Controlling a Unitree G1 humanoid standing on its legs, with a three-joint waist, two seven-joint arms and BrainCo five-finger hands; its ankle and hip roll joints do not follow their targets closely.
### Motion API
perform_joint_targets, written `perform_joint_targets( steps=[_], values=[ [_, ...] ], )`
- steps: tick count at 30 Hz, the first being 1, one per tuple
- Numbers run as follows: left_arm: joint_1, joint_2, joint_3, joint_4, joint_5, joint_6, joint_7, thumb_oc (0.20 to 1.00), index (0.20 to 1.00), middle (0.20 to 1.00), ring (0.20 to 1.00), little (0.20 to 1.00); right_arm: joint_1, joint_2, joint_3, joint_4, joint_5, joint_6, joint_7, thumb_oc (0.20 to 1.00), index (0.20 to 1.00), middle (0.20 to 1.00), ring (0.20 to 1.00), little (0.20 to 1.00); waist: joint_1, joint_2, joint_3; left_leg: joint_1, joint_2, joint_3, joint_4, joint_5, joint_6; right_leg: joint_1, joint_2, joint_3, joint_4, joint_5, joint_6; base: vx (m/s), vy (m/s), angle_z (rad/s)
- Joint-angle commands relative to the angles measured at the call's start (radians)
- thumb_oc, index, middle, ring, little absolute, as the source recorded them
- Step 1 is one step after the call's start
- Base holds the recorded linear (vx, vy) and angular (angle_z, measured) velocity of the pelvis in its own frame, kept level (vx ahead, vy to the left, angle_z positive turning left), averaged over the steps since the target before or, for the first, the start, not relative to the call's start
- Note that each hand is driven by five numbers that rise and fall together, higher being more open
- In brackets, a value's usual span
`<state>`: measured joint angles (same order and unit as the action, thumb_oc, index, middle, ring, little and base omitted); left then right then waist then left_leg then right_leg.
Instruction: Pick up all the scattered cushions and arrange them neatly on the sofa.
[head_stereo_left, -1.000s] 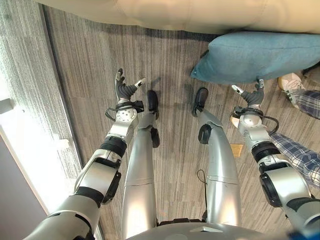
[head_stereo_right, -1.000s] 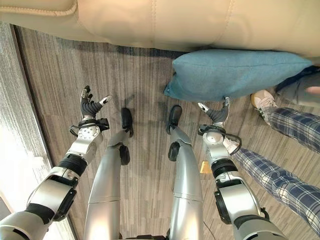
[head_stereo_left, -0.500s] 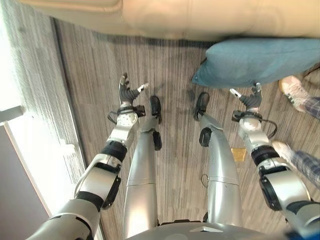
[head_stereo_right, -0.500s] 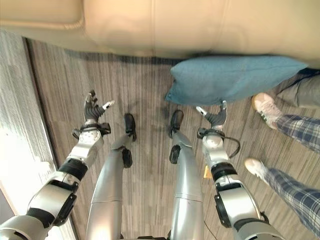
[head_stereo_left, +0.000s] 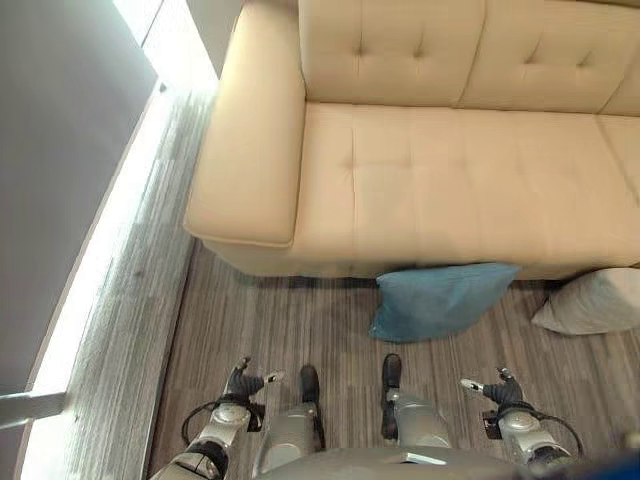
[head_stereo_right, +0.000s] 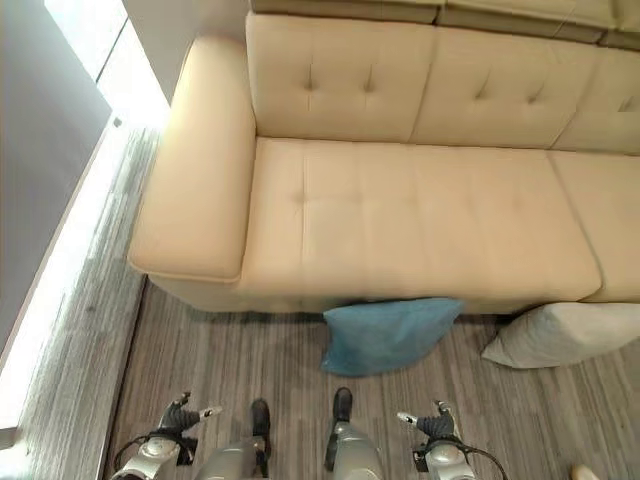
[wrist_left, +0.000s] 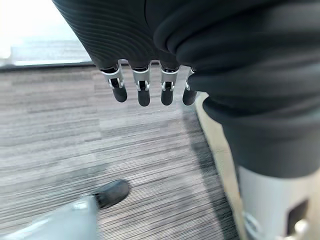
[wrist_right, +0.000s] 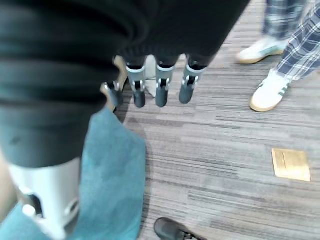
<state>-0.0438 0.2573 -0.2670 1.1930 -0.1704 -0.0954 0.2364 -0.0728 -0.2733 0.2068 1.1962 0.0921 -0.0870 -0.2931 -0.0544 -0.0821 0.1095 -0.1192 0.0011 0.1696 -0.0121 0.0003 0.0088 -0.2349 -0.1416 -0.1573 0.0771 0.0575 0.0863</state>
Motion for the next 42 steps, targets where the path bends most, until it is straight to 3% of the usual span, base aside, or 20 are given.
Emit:
perform_joint_targets(
  steps=[1,3,4,6,8,10,11,15,19,22,25,27,29,31,32,33,37,38,40,42],
  values=[
    [-0.074,-0.009,0.029,-0.026,0.061,-0.003,-0.013,1.0,1.0,1.0,1.0,1.0,-0.076,-0.025,-0.004,-0.04,-0.039,0.006,0.009,1.0,1.0,1.0,1.0,1.0,0.008,0.042,0.107,-0.015,-0.008,-0.081,0.003,0.002,-0.011,-0.032,0.005,0.025,0.134,-0.003,0.078,0.1,0.047,-0.52],
    [-0.059,-0.014,0.035,-0.012,0.085,-0.002,-0.018,1.0,1.0,1.0,1.0,1.0,-0.074,-0.028,0.001,-0.036,-0.063,0.009,0.021,1.0,1.0,1.0,1.0,1.0,0.016,0.046,0.099,0.038,-0.002,-0.061,-0.019,-0.003,-0.009,0.004,0.006,0.03,0.135,-0.02,0.079,0.06,-0.004,-0.48],
    [-0.051,-0.016,0.043,-0.01,0.084,-0.001,-0.019,1.0,1.0,1.0,1.0,1.0,-0.074,-0.027,0.004,-0.034,-0.073,0.011,0.022,1.0,1.0,1.0,1.0,1.0,0.032,0.048,0.097,0.051,0.009,-0.041,-0.022,-0.005,-0.012,0.016,-0.019,-0.012,0.133,-0.016,0.08,-0.01,-0.079,-0.44],
    [-0.039,-0.014,0.067,-0.009,0.073,0.0,-0.026,1.0,1.0,1.0,1.0,1.0,-0.076,-0.026,0.01,-0.043,-0.086,0.006,0.026,1.0,1.0,1.0,1.0,1.0,0.069,0.048,0.092,0.083,0.037,0.008,-0.031,-0.012,-0.027,0.083,-0.09,-0.18,0.12,-0.018,0.078,0.02,-0.142,-0.64],
    [-0.025,-0.009,0.072,-0.009,0.074,0.002,-0.026,1.0,1.0,1.0,1.0,1.0,-0.075,-0.025,0.013,-0.048,-0.097,0.012,0.032,1.0,1.0,1.0,1.0,1.0,0.073,0.04,0.08,0.104,0.044,0.028,-0.034,-0.011,-0.033,0.102,-0.103,-0.225,0.114,-0.015,0.079,0.07,-0.145,-0.84],
    [-0.022,-0.01,0.075,-0.003,0.08,0.002,-0.025,1.0,1.0,1.0,1.0,1.0,-0.074,-0.027,0.016,-0.054,-0.102,0.012,0.032,1.0,1.0,1.0,1.0,1.0,0.067,0.032,0.074,0.109,0.048,0.031,-0.024,-0.012,-0.041,0.118,-0.079,-0.2,0.087,-0.024,0.083,0.09,-0.276,-0.48],
    [-0.016,-0.019,0.08,0.001,0.089,0.001,-0.027,1.0,1.0,1.0,1.0,1.0,-0.066,-0.029,0.015,-0.051,-0.098,0.008,0.034,1.0,1.0,1.0,1.0,1.0,0.059,0.024,0.053,0.121,0.067,0.044,-0.017,-0.012,-0.06,0.158,-0.038,-0.185,0.015,-0.039,0.071,0.11,-0.401,-0.12],
    [-0.023,-0.03,0.07,-0.004,0.082,0.005,-0.03,1.0,1.0,1.0,1.0,1.0,-0.048,-0.029,0.008,-0.05,-0.079,0.002,0.033,1.0,1.0,1.0,1.0,1.0,0.042,0.023,0.052,0.102,0.115,0.046,0.021,0.004,-0.096,0.193,0.011,-0.183,-0.042,-0.064,0.042,0.02,-0.292,-0.12],
    [-0.041,-0.042,0.051,-0.022,0.066,0.008,-0.032,1.0,1.0,1.0,1.0,1.0,-0.032,-0.036,0.003,-0.038,-0.049,-0.001,0.024,1.0,1.0,1.0,1.0,1.0,0.024,0.019,0.076,0.032,0.173,0.053,0.163,0.012,-0.122,0.229,0.049,-0.196,-0.093,-0.085,-0.001,-0.04,-0.269,0.18],
    [-0.043,-0.054,0.044,-0.01,0.059,0.008,-0.036,1.0,1.0,1.0,1.0,1.0,-0.036,-0.035,0.014,-0.026,-0.046,0.0,0.023,1.0,1.0,1.0,1.0,1.0,0.041,0.014,0.09,-0.032,0.075,-0.036,0.189,-0.031,-0.087,0.231,0.062,-0.162,-0.106,-0.09,-0.013,0.04,-0.12,0.01],
    [-0.032,-0.054,0.045,0.003,0.065,0.009,-0.036,1.0,1.0,1.0,1.0,1.0,-0.04,-0.037,0.023,-0.025,-0.05,0.003,0.016,1.0,1.0,1.0,1.0,1.0,0.068,0.012,0.089,-0.118,-0.01,-0.065,0.159,-0.002,-0.07,0.235,0.087,-0.123,-0.104,-0.089,-0.008,0.1,-0.01,-0.34],
    [-0.011,-0.056,0.068,0.015,0.053,0.01,-0.034,1.0,1.0,1.0,1.0,1.0,-0.04,-0.032,0.034,-0.021,-0.064,0.004,0.013,1.0,1.0,1.0,1.0,1.0,0.091,0.015,0.074,-0.092,-0.032,-0.111,0.12,0.004,-0.057,0.244,0.114,-0.083,-0.095,-0.11,-0.006,0.2,0.065,-0.58],
    [0.003,-0.052,0.083,0.022,0.05,0.014,-0.035,1.0,1.0,1.0,1.0,1.0,-0.043,-0.026,0.038,-0.018,-0.077,0.005,0.017,1.0,1.0,1.0,1.0,1.0,0.102,0.015,0.06,-0.041,-0.033,-0.109,0.081,-0.001,-0.043,0.25,0.107,-0.071,-0.064,-0.127,0.007,0.28,0.146,-1.37],
    [-0.002,-0.033,0.094,0.008,0.048,0.014,-0.035,1.0,1.0,1.0,1.0,1.0,-0.068,-0.022,0.051,-0.021,-0.099,0.016,0.029,1.0,1.0,1.0,1.0,1.0,0.12,0.025,0.064,0.018,-0.029,-0.092,0.063,-0.021,-0.002,0.185,0.059,-0.068,0.154,-0.136,0.051,0.24,0.192,-0.93],
    [-0.002,-0.033,0.094,0.008,0.048,0.014,-0.035,1.0,1.0,1.0,1.0,1.0,-0.068,-0.022,0.051,-0.021,-0.099,0.016,0.03,1.0,1.0,1.0,1.0,1.0,0.121,0.024,0.065,0.018,-0.03,-0.091,0.063,-0.021,-0.002,0.183,0.057,-0.067,0.158,-0.138,0.052,0.12,0.089,-0.67],
    [-0.009,-0.027,0.091,0.006,0.051,0.013,-0.032,1.0,1.0,1.0,1.0,1.0,-0.073,-0.022,0.05,-0.025,-0.102,0.016,0.033,1.0,1.0,1.0,1.0,1.0,0.111,0.034,0.073,0.033,-0.032,-0.101,0.065,-0.031,0.011,0.133,0.046,-0.041,0.239,-0.12,0.066,0.05,0.028,-0.38],
    [-0.018,-0.029,0.081,0.002,0.046,0.007,-0.028,1.0,1.0,1.0,1.0,1.0,-0.087,-0.027,0.048,-0.046,-0.096,0.016,0.028,1.0,1.0,1.0,1.0,1.0,0.09,0.048,0.082,0.056,-0.037,-0.13,0.06,-0.044,0.015,0.076,0.023,0.008,0.166,-0.091,0.048,0.11,-0.046,0.21],
    [-0.021,-0.031,0.076,0.006,0.052,0.005,-0.023,1.0,1.0,1.0,1.0,1.0,-0.089,-0.027,0.048,-0.052,-0.097,0.02,0.027,1.0,1.0,1.0,1.0,1.0,0.069,0.05,0.086,0.06,-0.046,-0.15,0.064,-0.05,0.012,0.051,0.024,0.078,0.108,-0.059,0.054,0.12,-0.114,0.36],
    [-0.026,-0.03,0.073,0.01,0.06,0.003,-0.017,1.0,1.0,1.0,1.0,1.0,-0.087,-0.026,0.047,-0.054,-0.097,0.022,0.026,1.0,1.0,1.0,1.0,1.0,0.056,0.049,0.091,0.057,-0.053,-0.169,0.073,-0.057,0.01,0.04,0.027,0.136,0.078,-0.036,0.06,0.09,-0.164,0.56],
    [-0.028,-0.029,0.077,0.021,0.062,0.001,-0.01,1.0,1.0,1.0,1.0,1.0,-0.088,-0.023,0.046,-0.049,-0.099,0.02,0.024,1.0,1.0,1.0,1.0,1.0,0.057,0.04,0.084,0.054,-0.057,-0.178,0.079,-0.068,-0.001,0.074,0.011,0.122,0.025,-0.025,0.06,0.06,-0.226,0.81]
  ],
)
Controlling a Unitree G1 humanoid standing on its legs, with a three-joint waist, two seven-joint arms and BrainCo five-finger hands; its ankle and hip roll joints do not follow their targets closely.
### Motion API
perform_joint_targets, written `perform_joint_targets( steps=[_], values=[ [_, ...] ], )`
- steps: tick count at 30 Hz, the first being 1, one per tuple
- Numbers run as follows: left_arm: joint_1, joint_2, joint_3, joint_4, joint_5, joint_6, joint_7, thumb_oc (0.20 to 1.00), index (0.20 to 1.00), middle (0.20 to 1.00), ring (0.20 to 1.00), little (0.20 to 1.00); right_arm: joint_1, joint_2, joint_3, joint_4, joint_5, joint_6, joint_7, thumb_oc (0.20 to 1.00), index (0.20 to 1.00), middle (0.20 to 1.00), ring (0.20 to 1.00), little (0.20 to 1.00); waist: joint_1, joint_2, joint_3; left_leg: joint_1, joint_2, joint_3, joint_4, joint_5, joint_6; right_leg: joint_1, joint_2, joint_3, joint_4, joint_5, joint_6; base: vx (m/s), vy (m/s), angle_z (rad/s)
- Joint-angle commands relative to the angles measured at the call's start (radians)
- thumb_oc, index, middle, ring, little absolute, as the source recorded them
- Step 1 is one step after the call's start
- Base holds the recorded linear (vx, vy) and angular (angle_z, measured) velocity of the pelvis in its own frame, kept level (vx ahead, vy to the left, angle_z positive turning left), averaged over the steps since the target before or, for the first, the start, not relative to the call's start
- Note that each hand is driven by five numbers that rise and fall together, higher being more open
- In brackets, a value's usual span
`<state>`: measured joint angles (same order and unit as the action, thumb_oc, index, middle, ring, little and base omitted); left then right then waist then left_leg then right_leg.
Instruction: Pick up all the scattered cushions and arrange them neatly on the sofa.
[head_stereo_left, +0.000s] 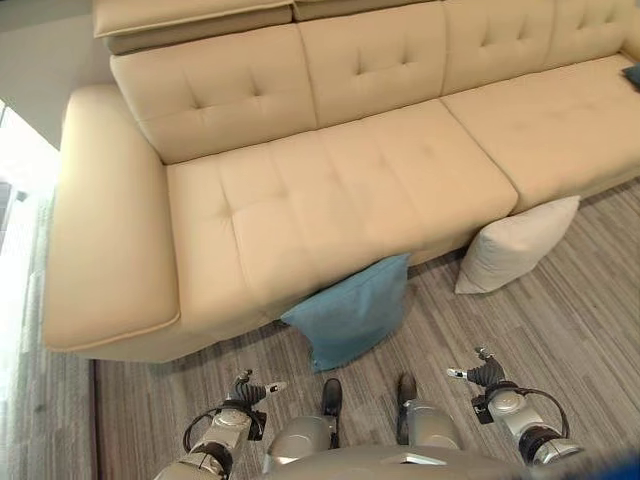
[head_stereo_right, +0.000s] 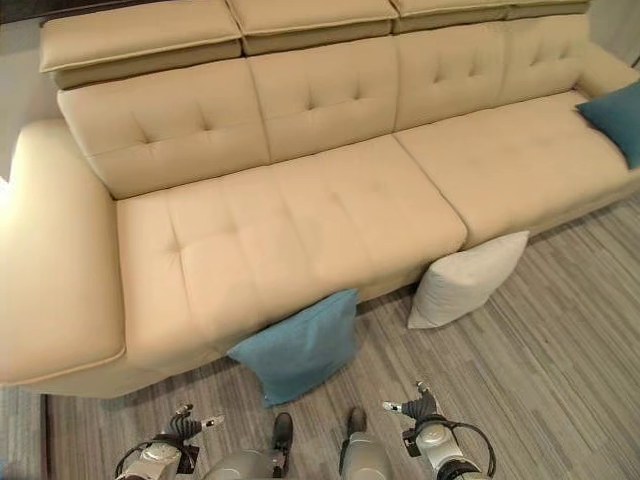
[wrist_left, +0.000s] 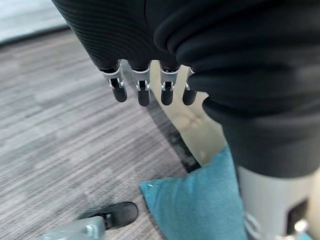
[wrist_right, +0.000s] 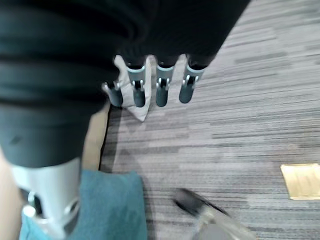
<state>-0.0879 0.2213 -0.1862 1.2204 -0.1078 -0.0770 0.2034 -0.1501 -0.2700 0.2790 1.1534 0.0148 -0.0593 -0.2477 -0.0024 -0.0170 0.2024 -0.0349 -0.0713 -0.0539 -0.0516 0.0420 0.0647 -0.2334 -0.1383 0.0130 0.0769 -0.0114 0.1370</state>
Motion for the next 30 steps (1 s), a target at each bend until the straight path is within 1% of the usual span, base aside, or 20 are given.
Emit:
perform_joint_targets(
  steps=[1,2,3,4,5,6,8,11,14,15,17,19,20,21,22,25,27,30],
  values=[
    [0.014,0.005,-0.004,-0.007,-0.006,-0.02,0.025,1.0,1.0,1.0,1.0,1.0,-0.011,-0.029,-0.025,-0.005,-0.023,-0.012,-0.025,1.0,1.0,1.0,1.0,1.0,0.006,-0.025,-0.013,-0.039,0.024,0.036,0.117,-0.102,-0.071,0.082,0.013,-0.061,0.012,0.039,0.005,0.04,-0.241,0.68],
    [0.013,0.005,-0.007,-0.01,-0.009,-0.02,0.026,1.0,1.0,1.0,1.0,1.0,-0.008,-0.032,-0.027,-0.012,-0.016,-0.017,-0.026,1.0,1.0,1.0,1.0,1.0,0.005,-0.026,-0.015,-0.045,0.032,0.026,0.115,-0.097,-0.082,0.088,0.02,-0.064,0.002,0.036,-0.001,0.03,-0.321,0.52],
    [0.01,0.003,-0.012,-0.013,-0.008,-0.021,0.026,1.0,1.0,1.0,1.0,1.0,-0.003,-0.033,-0.03,-0.016,-0.006,-0.025,-0.028,1.0,1.0,1.0,1.0,1.0,0.005,-0.025,-0.017,-0.048,0.047,0.02,0.106,-0.087,-0.097,0.106,0.026,-0.093,-0.02,0.03,-0.011,0.02,-0.284,0.42],
    [0.006,0.001,-0.016,-0.014,-0.011,-0.022,0.026,1.0,1.0,1.0,1.0,1.0,-0.002,-0.033,-0.031,-0.018,-0.002,-0.028,-0.028,1.0,1.0,1.0,1.0,1.0,0.003,-0.026,-0.016,-0.053,0.057,0.016,0.101,-0.079,-0.104,0.113,0.028,-0.107,-0.028,0.026,-0.014,0.02,-0.205,0.63],
    [0.006,0.001,-0.016,-0.014,-0.011,-0.022,0.026,1.0,1.0,1.0,1.0,1.0,-0.002,-0.034,-0.031,-0.018,-0.002,-0.028,-0.028,1.0,1.0,1.0,1.0,1.0,0.002,-0.025,-0.016,-0.053,0.057,0.015,0.101,-0.079,-0.104,0.114,0.028,-0.108,-0.029,0.026,-0.015,-0.03,-0.212,0.87],
    [-0.005,-0.002,-0.021,-0.028,-0.026,-0.027,0.026,1.0,1.0,1.0,1.0,1.0,0.001,-0.036,-0.033,-0.024,0.004,-0.034,-0.032,1.0,1.0,1.0,1.0,1.0,0.002,-0.027,-0.009,-0.072,0.077,0.01,0.098,-0.065,-0.12,0.121,0.035,-0.142,-0.043,0.017,-0.023,-0.06,-0.245,0.84],
    [-0.02,-0.008,-0.018,-0.078,-0.084,-0.041,0.036,1.0,1.0,1.0,1.0,1.0,0.007,-0.039,-0.046,-0.04,0.031,-0.044,-0.044,1.0,1.0,1.0,1.0,1.0,-0.003,-0.028,0.011,-0.11,0.095,0.02,0.113,-0.048,-0.133,0.119,0.039,-0.188,-0.049,0.004,-0.039,-0.1,-0.236,0.8],
    [-0.049,-0.011,-0.024,-0.151,-0.137,-0.054,0.055,1.0,1.0,1.0,1.0,1.0,0.005,-0.048,-0.054,-0.051,0.053,-0.043,-0.06,1.0,1.0,1.0,1.0,1.0,-0.014,-0.032,0.042,-0.179,0.115,0.087,0.159,-0.03,-0.133,0.102,0.029,-0.232,-0.048,-0.001,-0.051,-0.12,-0.092,0.93],
    [-0.076,-0.007,-0.041,-0.215,-0.156,-0.065,0.069,1.0,1.0,1.0,1.0,1.0,0.001,-0.052,-0.059,-0.063,0.071,-0.038,-0.077,1.0,1.0,1.0,1.0,1.0,-0.024,-0.036,0.066,-0.22,0.138,0.183,0.189,-0.03,-0.122,0.068,0.028,-0.268,-0.036,-0.003,-0.06,-0.1,-0.092,0.37],
    [-0.085,-0.005,-0.045,-0.221,-0.155,-0.066,0.072,1.0,1.0,1.0,1.0,1.0,-0.001,-0.05,-0.06,-0.062,0.075,-0.037,-0.08,1.0,1.0,1.0,1.0,1.0,-0.031,-0.037,0.066,-0.226,0.141,0.207,0.183,-0.028,-0.119,0.05,0.031,-0.277,-0.032,0.0,-0.061,-0.07,-0.084,0.25],
    [-0.092,-0.001,-0.041,-0.232,-0.174,-0.07,0.083,1.0,1.0,1.0,1.0,1.0,-0.014,-0.05,-0.051,-0.062,0.073,-0.037,-0.092,1.0,1.0,1.0,1.0,1.0,-0.031,-0.046,0.073,-0.245,0.147,0.214,0.179,-0.029,-0.117,0.011,0.039,-0.277,-0.018,0.005,-0.062,-0.06,-0.064,0.26],
    [-0.116,0.005,-0.037,-0.248,-0.206,-0.089,0.111,1.0,1.0,1.0,1.0,1.0,-0.039,-0.049,-0.044,-0.065,0.083,-0.039,-0.114,1.0,1.0,1.0,1.0,1.0,-0.029,-0.059,0.091,-0.298,0.146,0.215,0.184,-0.02,-0.116,-0.05,0.04,-0.278,0.007,0.008,-0.061,-0.05,-0.034,-0.02],
    [-0.134,0.014,-0.04,-0.263,-0.217,-0.098,0.13,1.0,1.0,1.0,1.0,1.0,-0.059,-0.048,-0.039,-0.073,0.099,-0.04,-0.125,1.0,1.0,1.0,1.0,1.0,-0.025,-0.063,0.098,-0.325,0.151,0.211,0.196,-0.042,-0.122,-0.095,0.041,-0.263,0.047,-0.013,-0.06,0.01,-0.007,-0.16],
    [-0.134,0.014,-0.04,-0.263,-0.217,-0.098,0.131,1.0,1.0,1.0,1.0,1.0,-0.059,-0.048,-0.039,-0.073,0.099,-0.04,-0.125,1.0,1.0,1.0,1.0,1.0,-0.025,-0.063,0.097,-0.327,0.151,0.211,0.198,-0.043,-0.122,-0.097,0.041,-0.262,0.049,-0.014,-0.06,-0.04,0.026,-0.05],
    [-0.175,0.024,-0.044,-0.288,-0.236,-0.112,0.161,1.0,1.0,1.0,1.0,1.0,-0.109,-0.054,-0.042,-0.099,0.112,-0.048,-0.161,1.0,1.0,1.0,1.0,1.0,-0.018,-0.069,0.121,-0.421,0.159,0.212,0.247,-0.043,-0.115,-0.199,0.024,-0.263,0.126,-0.024,-0.068,-0.1,0.032,0.05],
    [-0.224,0.045,-0.045,-0.311,-0.239,-0.129,0.204,1.0,1.0,1.0,1.0,1.0,-0.164,-0.063,-0.051,-0.135,0.14,-0.067,-0.202,1.0,1.0,1.0,1.0,1.0,-0.015,-0.068,0.14,-0.523,0.165,0.205,0.291,-0.042,-0.114,-0.302,0.008,-0.263,0.189,-0.033,-0.072,-0.11,0.039,0.03],
    [-0.272,0.06,-0.035,-0.367,-0.247,-0.155,0.26,1.0,1.0,1.0,1.0,1.0,-0.232,-0.065,-0.082,-0.169,0.187,-0.091,-0.254,1.0,1.0,1.0,1.0,1.0,-0.014,-0.059,0.147,-0.645,0.165,0.194,0.336,-0.047,-0.112,-0.422,-0.009,-0.257,0.244,-0.04,-0.074,-0.11,0.041,0.07],
    [-0.307,0.076,-0.023,-0.42,-0.271,-0.171,0.271,1.0,1.0,1.0,1.0,1.0,-0.291,-0.082,-0.11,-0.212,0.223,-0.117,-0.285,1.0,1.0,1.0,1.0,1.0,-0.015,-0.044,0.151,-0.758,0.166,0.185,0.374,-0.05,-0.11,-0.536,-0.026,-0.249,0.298,-0.044,-0.073,-0.06,0.02,0.07]
  ],
)
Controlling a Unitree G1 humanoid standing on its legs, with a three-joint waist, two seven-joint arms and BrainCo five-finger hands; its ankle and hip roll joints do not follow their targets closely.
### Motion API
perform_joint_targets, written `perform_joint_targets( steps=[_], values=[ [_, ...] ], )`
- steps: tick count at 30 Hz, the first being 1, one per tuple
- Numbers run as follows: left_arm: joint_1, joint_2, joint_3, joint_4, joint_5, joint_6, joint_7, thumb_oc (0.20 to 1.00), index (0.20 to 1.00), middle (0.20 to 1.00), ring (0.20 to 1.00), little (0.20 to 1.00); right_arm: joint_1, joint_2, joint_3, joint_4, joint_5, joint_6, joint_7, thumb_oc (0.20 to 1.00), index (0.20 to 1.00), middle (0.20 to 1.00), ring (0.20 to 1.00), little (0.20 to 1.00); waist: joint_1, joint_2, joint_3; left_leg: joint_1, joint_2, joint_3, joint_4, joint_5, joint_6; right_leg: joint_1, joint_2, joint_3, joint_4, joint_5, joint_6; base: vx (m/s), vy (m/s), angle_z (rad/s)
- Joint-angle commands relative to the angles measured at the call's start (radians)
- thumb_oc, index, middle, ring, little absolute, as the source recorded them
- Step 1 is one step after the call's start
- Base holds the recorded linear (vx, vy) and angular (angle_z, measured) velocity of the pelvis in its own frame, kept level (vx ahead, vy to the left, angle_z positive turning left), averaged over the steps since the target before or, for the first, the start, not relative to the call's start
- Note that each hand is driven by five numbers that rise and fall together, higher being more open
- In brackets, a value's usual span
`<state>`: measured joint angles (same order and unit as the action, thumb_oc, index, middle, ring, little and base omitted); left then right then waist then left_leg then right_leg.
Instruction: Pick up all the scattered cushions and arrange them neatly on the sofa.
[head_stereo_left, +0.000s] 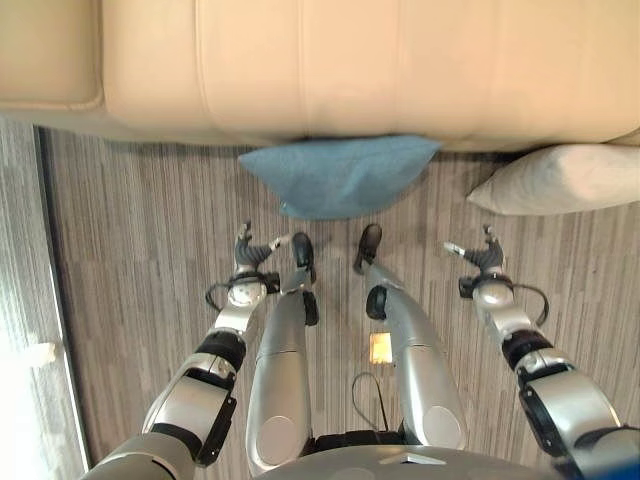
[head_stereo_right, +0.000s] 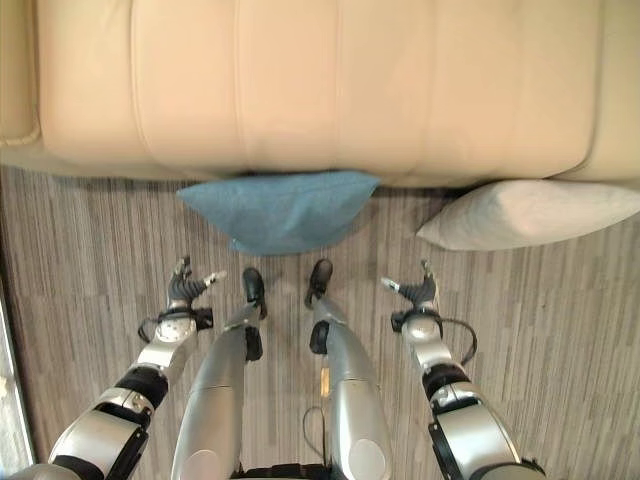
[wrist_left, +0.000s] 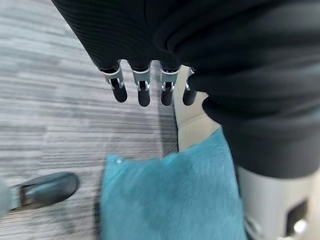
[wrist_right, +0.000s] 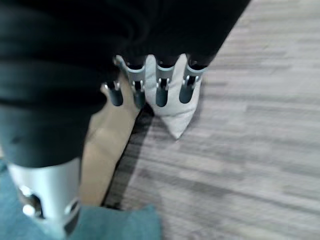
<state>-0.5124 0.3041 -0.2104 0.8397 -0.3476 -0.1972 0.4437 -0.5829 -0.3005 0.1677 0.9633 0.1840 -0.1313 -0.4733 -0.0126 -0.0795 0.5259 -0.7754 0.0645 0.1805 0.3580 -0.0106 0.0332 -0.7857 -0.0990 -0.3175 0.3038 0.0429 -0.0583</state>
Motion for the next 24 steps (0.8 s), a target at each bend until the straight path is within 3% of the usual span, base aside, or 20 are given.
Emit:
perform_joint_targets(
  steps=[1,4,6,12,24],
  values=[
    [0.099,0.001,0.001,-0.049,-0.03,-0.052,0.034,1.0,1.0,1.0,1.0,1.0,0.122,-0.057,-0.004,-0.033,0.062,-0.05,-0.068,1.0,1.0,1.0,1.0,1.0,-0.007,0.024,-0.17,-0.053,0.029,-0.051,-0.022,0.0,-0.077,-0.017,-0.069,0.081,0.086,-0.102,0.122,-0.04,0.016,0.06],
    [0.045,0.015,-0.002,-0.066,-0.034,-0.055,0.041,1.0,1.0,1.0,1.0,1.0,0.056,-0.08,-0.023,-0.053,0.089,-0.072,-0.087,1.0,1.0,1.0,1.0,1.0,-0.013,0.04,-0.164,-0.153,0.031,-0.058,0.015,-0.005,-0.076,-0.115,-0.081,0.089,0.124,-0.107,0.122,-0.03,0.023,0.07],
    [-0.039,0.043,-0.017,-0.103,-0.054,-0.067,0.035,1.0,1.0,1.0,1.0,1.0,-0.029,-0.116,-0.027,-0.084,0.125,-0.097,-0.097,1.0,1.0,1.0,1.0,1.0,-0.022,0.058,-0.161,-0.282,0.034,-0.068,0.074,-0.014,-0.069,-0.255,-0.091,0.106,0.202,-0.117,0.123,-0.03,0.032,0.06],
    [-0.153,0.08,-0.065,-0.151,-0.082,-0.065,-0.005,1.0,1.0,1.0,1.0,1.0,-0.091,-0.126,0.006,-0.134,0.257,-0.134,0.005,1.0,1.0,1.0,1.0,1.0,-0.038,0.067,-0.175,-0.464,0.03,-0.083,0.16,-0.023,-0.059,-0.436,-0.097,0.129,0.292,-0.119,0.129,-0.01,0.007,0.02],
    [-0.295,0.104,-0.127,-0.14,-0.046,-0.04,0.01,1.0,1.0,1.0,1.0,1.0,-0.215,-0.169,0.119,-0.189,0.185,-0.12,0.035,1.0,1.0,1.0,1.0,1.0,-0.048,0.066,-0.157,-0.601,0.02,-0.1,0.218,-0.021,-0.042,-0.581,-0.094,0.159,0.349,-0.104,0.139,0.0,-0.006,-0.02]
  ],
)
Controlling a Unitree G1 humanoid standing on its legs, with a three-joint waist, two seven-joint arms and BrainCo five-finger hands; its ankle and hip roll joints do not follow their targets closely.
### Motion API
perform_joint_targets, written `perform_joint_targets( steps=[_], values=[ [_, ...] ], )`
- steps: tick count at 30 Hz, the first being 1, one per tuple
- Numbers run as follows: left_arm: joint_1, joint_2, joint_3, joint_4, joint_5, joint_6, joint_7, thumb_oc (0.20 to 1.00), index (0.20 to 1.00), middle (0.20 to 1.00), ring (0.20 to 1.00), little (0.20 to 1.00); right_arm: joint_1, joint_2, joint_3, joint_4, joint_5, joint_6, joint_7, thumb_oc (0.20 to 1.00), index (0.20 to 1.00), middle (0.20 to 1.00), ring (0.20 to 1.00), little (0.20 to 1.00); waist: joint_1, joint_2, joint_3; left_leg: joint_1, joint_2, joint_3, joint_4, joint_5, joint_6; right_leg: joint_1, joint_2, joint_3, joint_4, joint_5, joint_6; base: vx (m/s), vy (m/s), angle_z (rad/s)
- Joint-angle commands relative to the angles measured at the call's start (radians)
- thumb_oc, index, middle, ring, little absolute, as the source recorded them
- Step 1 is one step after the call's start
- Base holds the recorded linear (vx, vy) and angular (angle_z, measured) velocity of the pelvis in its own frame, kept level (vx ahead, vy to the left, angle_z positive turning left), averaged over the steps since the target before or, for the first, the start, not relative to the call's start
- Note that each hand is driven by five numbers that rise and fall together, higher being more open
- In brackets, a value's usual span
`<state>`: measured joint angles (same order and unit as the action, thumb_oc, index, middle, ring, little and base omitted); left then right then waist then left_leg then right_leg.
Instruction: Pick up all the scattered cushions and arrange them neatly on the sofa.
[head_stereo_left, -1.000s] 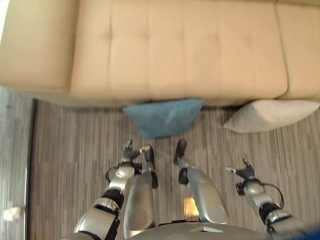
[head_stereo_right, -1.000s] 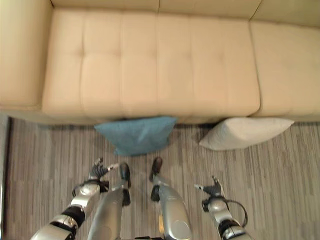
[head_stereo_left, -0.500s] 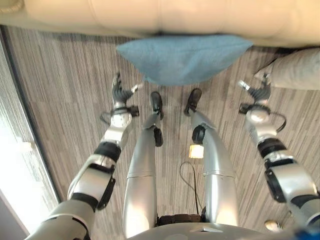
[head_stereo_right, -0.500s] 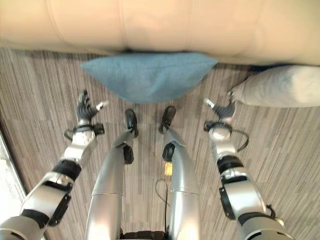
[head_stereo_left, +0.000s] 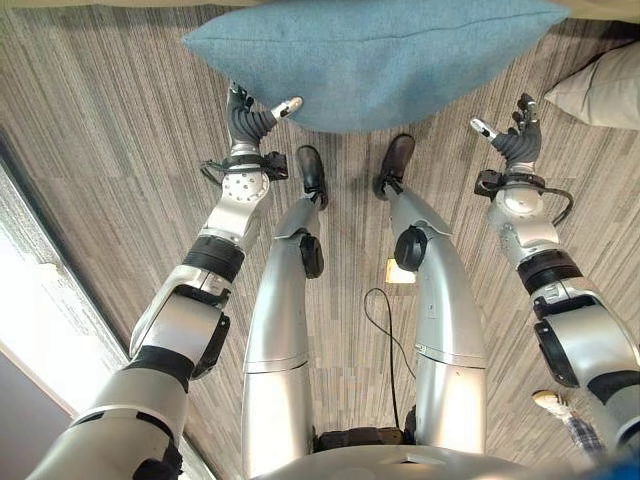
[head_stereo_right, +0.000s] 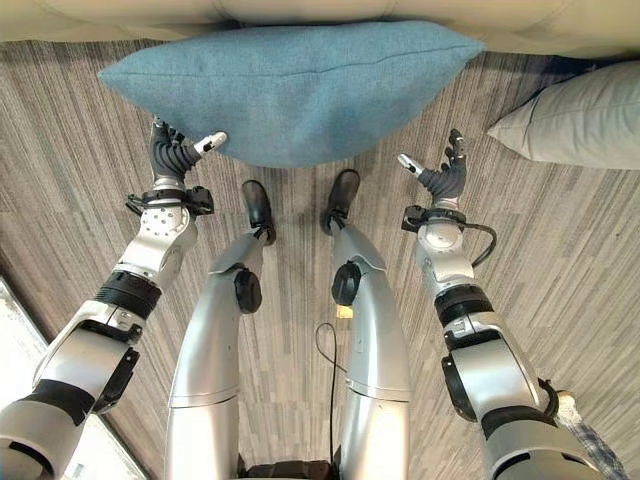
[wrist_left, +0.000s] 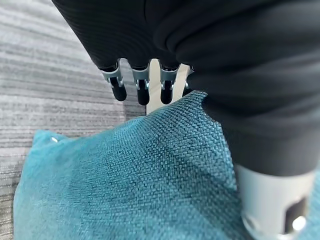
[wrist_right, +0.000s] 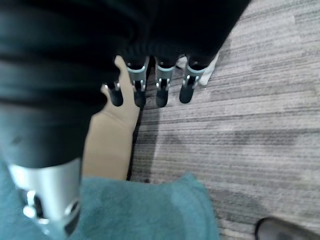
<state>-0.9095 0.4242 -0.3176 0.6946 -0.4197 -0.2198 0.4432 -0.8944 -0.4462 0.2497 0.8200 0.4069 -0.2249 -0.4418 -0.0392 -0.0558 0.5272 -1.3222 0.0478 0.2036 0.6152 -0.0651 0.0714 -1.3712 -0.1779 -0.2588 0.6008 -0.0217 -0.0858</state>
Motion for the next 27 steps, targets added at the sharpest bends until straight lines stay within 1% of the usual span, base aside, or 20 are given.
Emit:
perform_joint_targets(
  steps=[1,7,10,11,12,13,15,16,17,18,19,20,21,22,23,25,27],
  values=[
    [0.094,-0.015,-0.021,0.009,0.028,-0.015,0.012,1.0,1.0,1.0,1.0,1.0,0.085,-0.029,0.044,-0.052,-0.042,-0.027,0.004,1.0,1.0,1.0,1.0,1.0,-0.022,0.042,-0.159,-0.059,0.037,-0.123,-0.038,0.034,-0.08,-0.001,-0.014,0.101,0.056,-0.04,0.167,0.01,-0.033,0.0],
    [0.031,-0.003,-0.055,0.022,0.039,-0.004,0.011,1.0,1.0,1.0,1.0,1.0,-0.026,-0.056,0.104,-0.081,-0.094,-0.018,-0.001,1.0,1.0,1.0,1.0,1.0,-0.017,0.048,-0.167,-0.098,0.037,-0.135,-0.021,0.036,-0.081,-0.039,-0.011,0.101,0.077,-0.043,0.169,0.0,-0.012,0.0],
    [-0.004,-0.004,-0.081,0.016,0.047,-0.003,0.015,1.0,1.0,1.0,1.0,1.0,-0.082,-0.056,0.139,-0.097,-0.113,-0.014,0.004,1.0,1.0,1.0,1.0,1.0,-0.014,0.05,-0.174,-0.118,0.038,-0.143,-0.006,0.034,-0.083,-0.056,-0.009,0.102,0.089,-0.045,0.169,0.03,-0.049,0.01],
    [-0.046,-0.015,-0.1,0.019,0.039,-0.005,0.022,1.0,1.0,1.0,1.0,1.0,-0.145,-0.048,0.18,-0.098,-0.123,-0.01,0.01,1.0,1.0,1.0,1.0,1.0,-0.011,0.051,-0.179,-0.126,0.039,-0.145,-0.003,0.033,-0.083,-0.063,-0.008,0.102,0.092,-0.045,0.171,0.02,-0.036,0.02],
    [-0.047,-0.014,-0.099,0.019,0.039,-0.006,0.022,1.0,1.0,1.0,1.0,1.0,-0.147,-0.048,0.181,-0.097,-0.123,-0.01,0.01,1.0,1.0,1.0,1.0,1.0,-0.011,0.051,-0.178,-0.126,0.039,-0.145,-0.002,0.033,-0.083,-0.063,-0.008,0.102,0.092,-0.045,0.171,0.03,-0.036,0.02],
    [-0.072,-0.031,-0.115,0.015,0.033,-0.006,0.026,1.0,1.0,1.0,1.0,1.0,-0.184,-0.027,0.201,-0.104,-0.122,-0.01,0.013,1.0,1.0,1.0,1.0,1.0,-0.008,0.052,-0.181,-0.129,0.038,-0.145,-0.005,0.033,-0.082,-0.068,-0.006,0.102,0.09,-0.045,0.172,0.03,-0.023,0.02],
    [-0.15,-0.068,-0.143,0.018,0.016,-0.009,0.032,1.0,1.0,1.0,1.0,1.0,-0.261,0.044,0.248,-0.103,-0.128,-0.006,0.017,1.0,1.0,1.0,1.0,1.0,-0.004,0.059,-0.19,-0.131,0.035,-0.146,-0.004,0.032,-0.081,-0.076,-0.005,0.103,0.093,-0.048,0.175,0.04,-0.017,0.0],
    [-0.152,-0.068,-0.143,0.02,0.015,-0.01,0.032,1.0,1.0,1.0,1.0,1.0,-0.262,0.044,0.249,-0.102,-0.128,-0.006,0.016,1.0,1.0,1.0,1.0,1.0,-0.004,0.059,-0.189,-0.132,0.035,-0.146,-0.004,0.032,-0.081,-0.076,-0.005,0.103,0.093,-0.048,0.175,0.0,0.0,0.0],
    [-0.18,-0.088,-0.143,0.017,-0.012,-0.023,0.044,1.0,1.0,1.0,1.0,1.0,-0.284,0.082,0.255,-0.11,-0.118,-0.011,0.012,1.0,1.0,1.0,1.0,1.0,-0.001,0.062,-0.195,-0.13,0.034,-0.146,-0.008,0.032,-0.081,-0.075,-0.002,0.103,0.09,-0.048,0.176,0.0,0.0,0.0],
    [-0.181,-0.088,-0.143,0.018,-0.013,-0.023,0.044,0.94,0.94,0.94,0.94,0.94,-0.286,0.082,0.255,-0.109,-0.118,-0.011,0.012,0.57,0.57,0.57,0.57,0.57,-0.001,0.062,-0.194,-0.13,0.034,-0.146,-0.008,0.032,-0.081,-0.075,-0.002,0.103,0.09,-0.048,0.176,0.0,0.0,0.0],
    [-0.201,-0.1,-0.135,0.002,-0.044,-0.038,0.05,0.52,0.52,0.52,0.52,0.52,-0.296,0.115,0.255,-0.125,-0.1,-0.022,0.01,0.354,0.354,0.354,0.354,0.354,0.001,0.064,-0.201,-0.128,0.032,-0.145,-0.008,0.031,-0.08,-0.074,0.0,0.104,0.092,-0.048,0.176,0.0,0.0,0.0],
    [-0.202,-0.099,-0.135,0.002,-0.045,-0.038,0.049,0.2,0.2,0.2,0.2,0.2,-0.297,0.116,0.255,-0.124,-0.1,-0.022,0.009,0.2,0.2,0.2,0.2,0.2,0.001,0.064,-0.201,-0.128,0.032,-0.145,-0.008,0.03,-0.08,-0.075,0.0,0.104,0.093,-0.048,0.176,0.0,-0.002,0.03],
    [-0.202,-0.099,-0.135,0.002,-0.045,-0.038,0.049,0.2,0.2,0.2,0.2,0.2,-0.297,0.116,0.255,-0.124,-0.1,-0.022,0.009,0.2,0.2,0.2,0.2,0.2,0.001,0.064,-0.201,-0.128,0.032,-0.145,-0.008,0.03,-0.08,-0.075,0.0,0.104,0.093,-0.048,0.176,0.02,0.004,0.03],
    [-0.191,-0.102,-0.104,-0.054,-0.081,-0.069,0.062,0.2,0.2,0.2,0.2,0.2,-0.28,0.149,0.228,-0.171,-0.092,-0.042,-0.002,0.2,0.2,0.2,0.2,0.2,-0.001,0.066,-0.221,-0.111,0.028,-0.148,-0.019,0.028,-0.079,-0.063,0.008,0.104,0.09,-0.051,0.174,0.0,0.0,0.0],
    [-0.167,-0.105,-0.089,-0.086,-0.082,-0.075,0.068,0.2,0.2,0.2,0.2,0.2,-0.259,0.152,0.212,-0.199,-0.104,-0.049,-0.008,0.2,0.2,0.2,0.2,0.2,-0.003,0.065,-0.234,-0.089,0.029,-0.148,-0.033,0.028,-0.079,-0.044,0.013,0.103,0.081,-0.052,0.173,0.0,0.0,0.0],
    [-0.131,-0.097,-0.078,-0.13,-0.041,-0.07,0.061,0.2,0.2,0.2,0.2,0.2,-0.213,0.142,0.196,-0.24,-0.131,-0.051,-0.003,0.2,0.2,0.2,0.2,0.2,-0.006,0.064,-0.253,-0.039,0.029,-0.149,-0.071,0.03,-0.082,-0.001,0.016,0.096,0.06,-0.053,0.174,0.0,-0.003,-0.03],
    [-0.075,-0.11,-0.072,-0.181,-0.002,-0.064,0.055,0.2,0.2,0.2,0.2,0.2,-0.135,0.141,0.17,-0.288,-0.142,-0.057,0.012,0.2,0.2,0.2,0.2,0.2,-0.011,0.064,-0.263,0.041,0.025,-0.148,-0.133,0.041,-0.089,0.071,0.021,0.087,0.026,-0.054,0.175,-0.01,-0.012,-0.08]
  ],
)
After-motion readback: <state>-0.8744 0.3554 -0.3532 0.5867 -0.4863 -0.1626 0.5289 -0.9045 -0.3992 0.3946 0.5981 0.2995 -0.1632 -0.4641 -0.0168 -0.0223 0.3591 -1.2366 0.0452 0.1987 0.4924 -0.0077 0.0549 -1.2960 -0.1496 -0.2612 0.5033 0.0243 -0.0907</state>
